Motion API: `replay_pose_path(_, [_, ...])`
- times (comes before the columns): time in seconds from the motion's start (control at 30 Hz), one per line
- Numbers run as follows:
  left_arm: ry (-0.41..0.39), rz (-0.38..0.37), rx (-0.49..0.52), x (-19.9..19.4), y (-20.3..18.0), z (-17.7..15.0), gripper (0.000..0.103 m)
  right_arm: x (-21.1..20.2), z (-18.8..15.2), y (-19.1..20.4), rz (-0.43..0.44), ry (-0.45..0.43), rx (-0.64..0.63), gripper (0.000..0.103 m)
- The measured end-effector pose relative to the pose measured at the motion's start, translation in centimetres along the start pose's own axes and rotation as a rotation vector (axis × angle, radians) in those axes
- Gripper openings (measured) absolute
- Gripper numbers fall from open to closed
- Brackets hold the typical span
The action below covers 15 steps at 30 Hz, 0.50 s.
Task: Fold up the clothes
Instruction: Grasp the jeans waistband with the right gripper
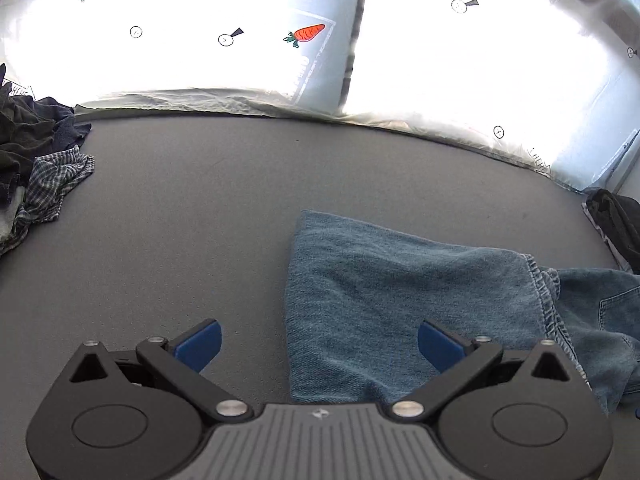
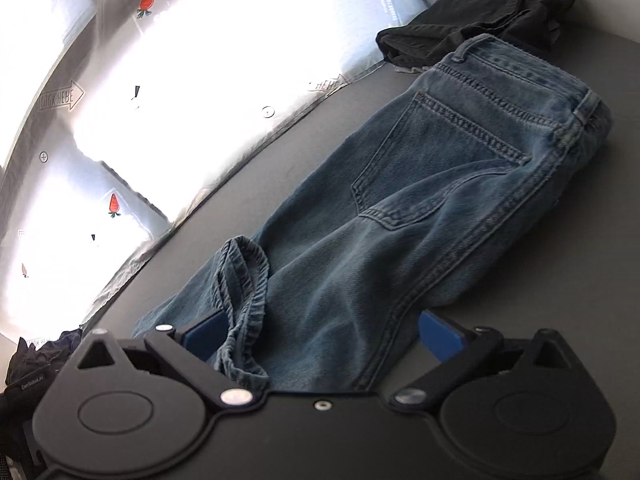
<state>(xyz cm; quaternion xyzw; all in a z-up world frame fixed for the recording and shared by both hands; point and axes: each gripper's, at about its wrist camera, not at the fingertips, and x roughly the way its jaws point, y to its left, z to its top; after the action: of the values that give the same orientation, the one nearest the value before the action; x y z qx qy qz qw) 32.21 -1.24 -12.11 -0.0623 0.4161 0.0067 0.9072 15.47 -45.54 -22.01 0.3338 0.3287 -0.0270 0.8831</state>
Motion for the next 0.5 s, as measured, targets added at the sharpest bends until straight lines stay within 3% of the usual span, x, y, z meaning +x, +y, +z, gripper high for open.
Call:
replay_pose_path(0.3, [0.064, -0.071, 0.015, 5.2, -8.6, -3.5, 0.103, -0.2, 4.7, -8.8, -0.129, -0.084, 0.137, 0.103])
replay_pose_path(0.4, [0.108, -0.081, -0.004, 7.5, -10.7, -4.5, 0.103, 0.9, 5.8, -11.3, -0.121, -0.095, 0.235, 0.103])
replay_pose_path(0.5, [0.171, -0.057, 0.033, 9.4, -12.2, -5.3, 0.103, 1.5, 6.7, -12.6, -0.046, -0.148, 0.317, 0.103])
